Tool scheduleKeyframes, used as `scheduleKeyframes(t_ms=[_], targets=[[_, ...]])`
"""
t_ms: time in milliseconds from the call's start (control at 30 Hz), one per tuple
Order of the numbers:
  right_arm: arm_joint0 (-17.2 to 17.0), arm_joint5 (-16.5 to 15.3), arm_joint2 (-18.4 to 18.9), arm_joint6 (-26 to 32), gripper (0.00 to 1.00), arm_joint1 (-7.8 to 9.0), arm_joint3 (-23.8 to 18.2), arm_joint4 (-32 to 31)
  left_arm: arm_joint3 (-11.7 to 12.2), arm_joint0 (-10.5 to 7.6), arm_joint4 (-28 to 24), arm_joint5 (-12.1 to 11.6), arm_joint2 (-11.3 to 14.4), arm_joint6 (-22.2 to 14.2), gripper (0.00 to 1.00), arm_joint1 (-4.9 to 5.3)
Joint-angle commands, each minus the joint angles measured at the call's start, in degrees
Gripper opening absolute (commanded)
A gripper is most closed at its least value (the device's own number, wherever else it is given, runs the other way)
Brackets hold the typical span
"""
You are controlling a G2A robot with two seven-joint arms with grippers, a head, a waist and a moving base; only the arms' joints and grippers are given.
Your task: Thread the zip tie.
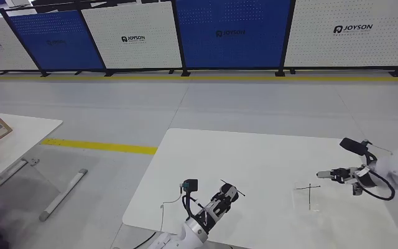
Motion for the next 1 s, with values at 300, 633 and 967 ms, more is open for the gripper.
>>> scheduleKeyframes(t_ms=[300,633,967], targets=[[-0.2,0.0,0.2,0.0,1.00,0.00,-0.1,0.0,0.0,0.00,0.0,0.0,0.0,0.0,0.00,0.00],[-2.0,0.0,1.2,0.0,1.00,1.24,-6.6,-9.4,0.0,0.00,0.0,0.0,0.0,0.0,0.00,0.00],[5.4,-0.5,-10.3,0.0,1.00,1.05,-3.8,-8.8,0.0,0.00,0.0,0.0,0.0,0.0,0.00,0.00]])
